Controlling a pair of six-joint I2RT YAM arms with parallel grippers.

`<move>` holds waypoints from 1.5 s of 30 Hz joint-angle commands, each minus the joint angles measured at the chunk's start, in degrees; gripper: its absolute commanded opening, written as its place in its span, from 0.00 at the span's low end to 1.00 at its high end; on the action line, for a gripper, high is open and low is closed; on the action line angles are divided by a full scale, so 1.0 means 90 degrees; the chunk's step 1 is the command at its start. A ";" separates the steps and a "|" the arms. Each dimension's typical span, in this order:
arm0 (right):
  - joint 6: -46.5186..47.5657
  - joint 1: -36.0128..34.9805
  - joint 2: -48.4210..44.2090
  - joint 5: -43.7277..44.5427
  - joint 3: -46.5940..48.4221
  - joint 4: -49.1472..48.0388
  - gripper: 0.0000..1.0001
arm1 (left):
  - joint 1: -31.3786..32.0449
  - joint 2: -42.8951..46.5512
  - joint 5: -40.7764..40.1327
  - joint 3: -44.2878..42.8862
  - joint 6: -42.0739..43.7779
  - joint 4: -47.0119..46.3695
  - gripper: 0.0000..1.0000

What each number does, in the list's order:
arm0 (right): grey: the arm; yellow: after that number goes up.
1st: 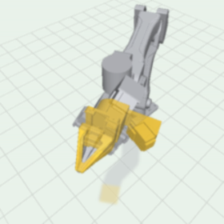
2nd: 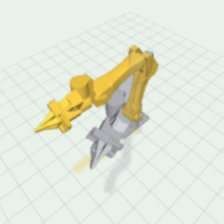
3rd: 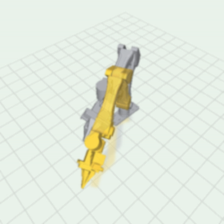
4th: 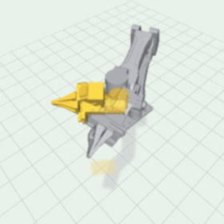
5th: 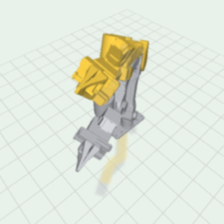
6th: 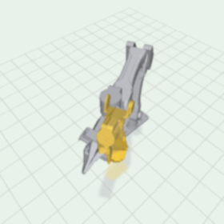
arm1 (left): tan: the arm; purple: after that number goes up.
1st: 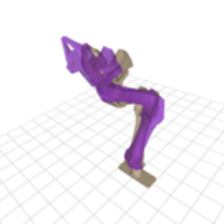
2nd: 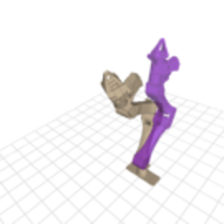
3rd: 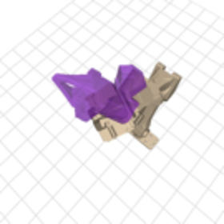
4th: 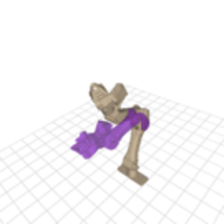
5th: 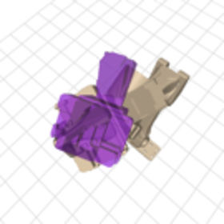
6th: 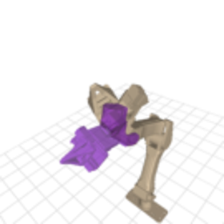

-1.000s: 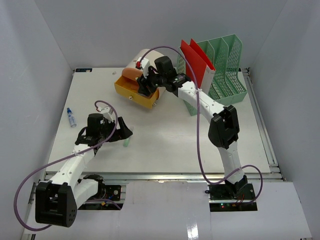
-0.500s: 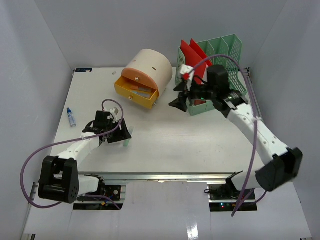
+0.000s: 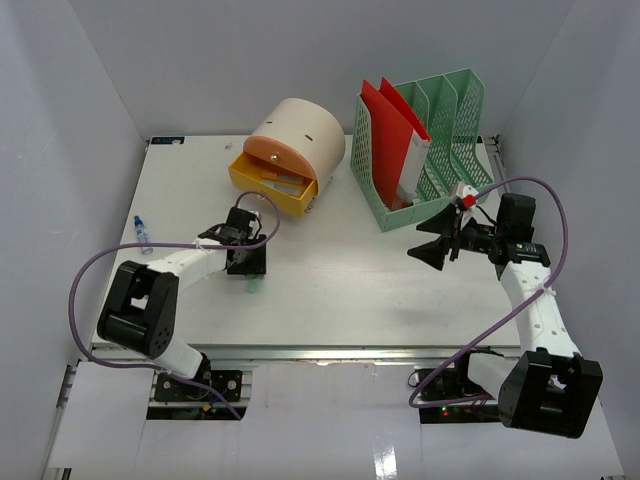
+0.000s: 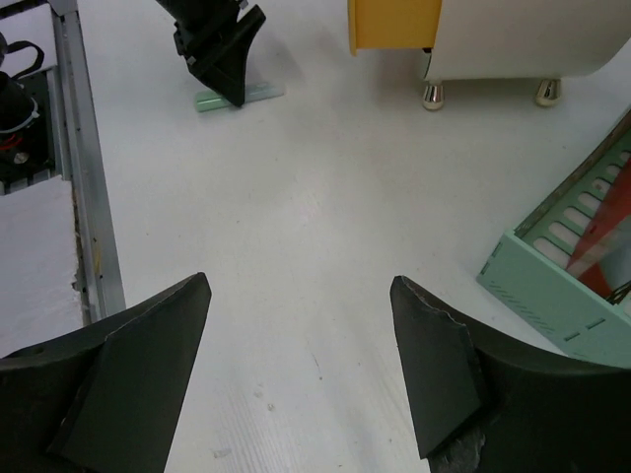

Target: Organize the desk

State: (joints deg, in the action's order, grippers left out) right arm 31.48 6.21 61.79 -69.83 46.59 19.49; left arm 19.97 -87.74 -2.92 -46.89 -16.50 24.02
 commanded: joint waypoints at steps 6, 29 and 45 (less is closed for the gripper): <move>0.0073 0.0218 -0.0094 -0.0858 -0.0026 -0.0138 0.79 | 0.0309 -0.0146 -0.0552 -0.0067 -0.0138 0.0154 0.48; -0.0287 0.0640 -0.0121 -0.1058 -0.0230 -0.0525 0.78 | -0.0080 0.3184 0.1756 0.0152 -0.3570 -0.1564 0.12; -0.0412 0.0748 -0.0264 -0.1032 -0.0282 -0.0632 0.77 | -0.0903 0.0112 0.1487 -0.1960 -0.6766 -0.3609 0.17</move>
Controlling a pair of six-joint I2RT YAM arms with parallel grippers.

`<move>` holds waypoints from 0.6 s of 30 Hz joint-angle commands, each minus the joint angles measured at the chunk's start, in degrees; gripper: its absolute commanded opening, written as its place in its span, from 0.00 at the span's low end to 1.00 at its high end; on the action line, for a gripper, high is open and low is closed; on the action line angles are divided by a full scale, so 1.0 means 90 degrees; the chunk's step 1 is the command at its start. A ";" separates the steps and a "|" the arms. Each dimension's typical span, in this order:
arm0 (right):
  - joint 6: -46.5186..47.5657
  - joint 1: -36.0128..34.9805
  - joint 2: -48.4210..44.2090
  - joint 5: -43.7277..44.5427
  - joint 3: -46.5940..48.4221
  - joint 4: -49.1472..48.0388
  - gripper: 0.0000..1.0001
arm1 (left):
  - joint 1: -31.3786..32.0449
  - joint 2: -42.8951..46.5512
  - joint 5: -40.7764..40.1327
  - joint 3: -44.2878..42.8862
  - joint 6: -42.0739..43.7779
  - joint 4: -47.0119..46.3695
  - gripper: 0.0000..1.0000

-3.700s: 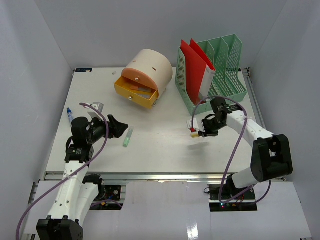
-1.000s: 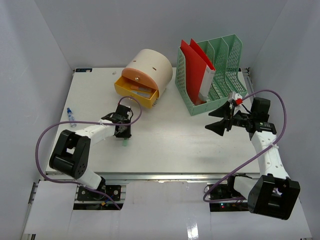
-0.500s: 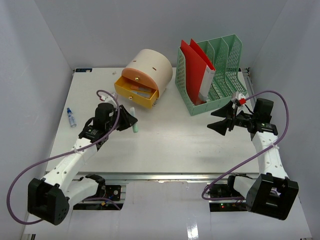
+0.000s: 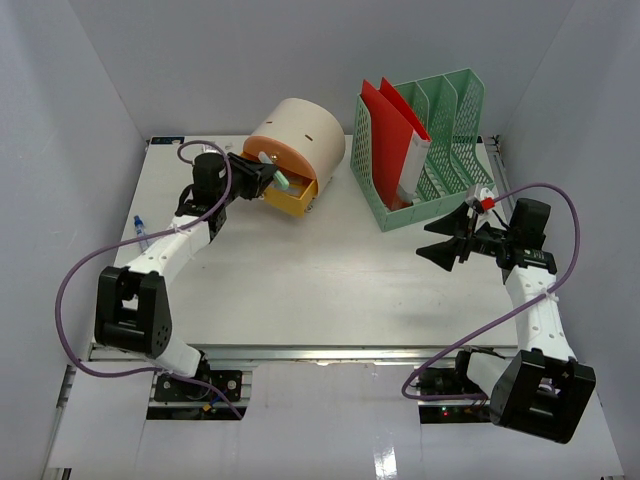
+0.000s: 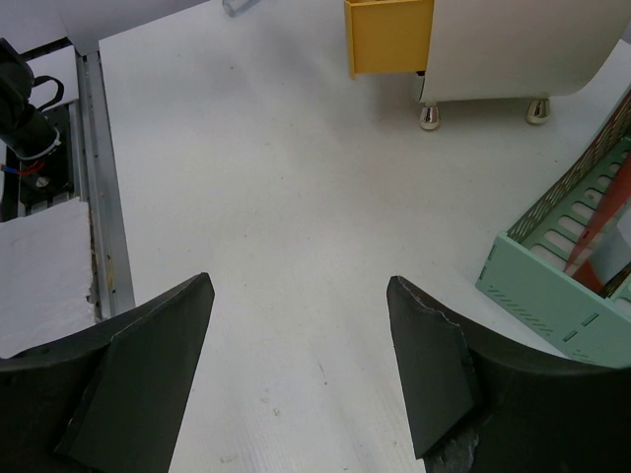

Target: Organize the desk

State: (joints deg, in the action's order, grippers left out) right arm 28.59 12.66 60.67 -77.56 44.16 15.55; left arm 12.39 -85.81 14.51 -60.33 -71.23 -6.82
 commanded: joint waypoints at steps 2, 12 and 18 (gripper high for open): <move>-0.0092 0.0039 -0.0138 -0.0182 -0.0005 -0.0196 0.77 | -0.0068 -0.0267 -0.0599 -0.0609 -0.0713 -0.0110 0.24; -0.0090 0.0061 -0.0078 -0.0146 -0.0027 -0.0207 0.77 | -0.0170 -0.0431 -0.0287 -0.0825 -0.0511 -0.0097 0.61; -0.0081 0.0134 -0.0028 -0.0103 -0.0066 -0.0236 0.77 | -0.0366 -0.0148 0.0265 -0.0834 0.0048 -0.0222 0.63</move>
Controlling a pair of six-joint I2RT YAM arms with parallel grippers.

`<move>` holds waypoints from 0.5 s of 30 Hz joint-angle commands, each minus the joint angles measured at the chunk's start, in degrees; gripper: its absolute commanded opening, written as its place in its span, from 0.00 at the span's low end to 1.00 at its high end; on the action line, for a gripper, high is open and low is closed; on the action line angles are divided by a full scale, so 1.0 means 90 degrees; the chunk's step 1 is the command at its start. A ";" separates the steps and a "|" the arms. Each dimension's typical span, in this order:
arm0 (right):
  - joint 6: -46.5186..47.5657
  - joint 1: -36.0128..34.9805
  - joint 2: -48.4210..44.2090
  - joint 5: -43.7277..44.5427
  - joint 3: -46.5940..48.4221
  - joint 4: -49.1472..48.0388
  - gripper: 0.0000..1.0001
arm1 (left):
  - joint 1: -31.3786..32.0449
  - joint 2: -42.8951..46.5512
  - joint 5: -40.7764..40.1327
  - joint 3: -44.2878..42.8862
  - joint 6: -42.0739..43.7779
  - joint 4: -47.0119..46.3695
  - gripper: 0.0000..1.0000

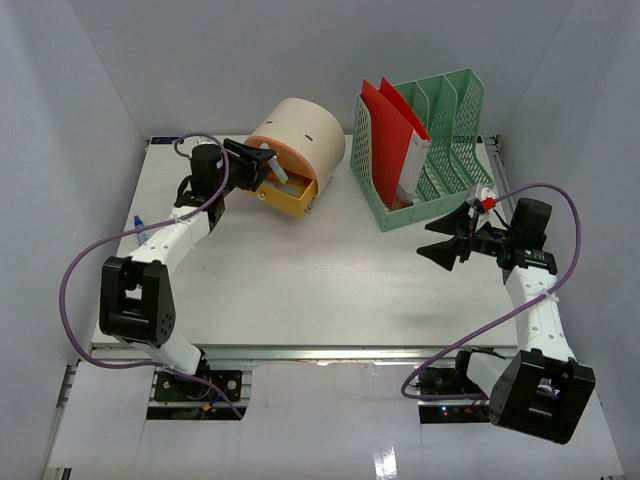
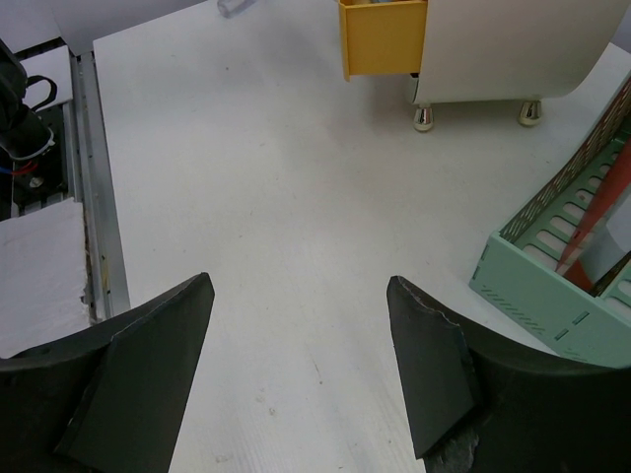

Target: Organize the desk

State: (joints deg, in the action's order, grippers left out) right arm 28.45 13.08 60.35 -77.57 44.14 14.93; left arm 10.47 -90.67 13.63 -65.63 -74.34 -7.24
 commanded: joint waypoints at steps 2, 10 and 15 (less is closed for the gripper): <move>-0.0070 0.0119 0.0023 -0.0102 -0.0090 -0.0189 0.77 | -0.0226 0.0538 0.0502 -0.0247 0.0737 -0.0089 0.63; -0.0065 0.0210 0.0089 -0.0095 -0.0136 -0.0240 0.77 | -0.0744 0.1503 0.0947 0.0540 0.1496 0.0137 0.63; -0.0065 0.0250 0.0115 -0.0072 -0.0168 -0.0282 0.77 | -0.0910 0.2202 0.1192 0.1325 0.1829 -0.0069 0.60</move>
State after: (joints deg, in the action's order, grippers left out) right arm 28.45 14.86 61.22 -77.52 43.17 14.48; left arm 3.22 -76.35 21.19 -59.16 -62.55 -6.68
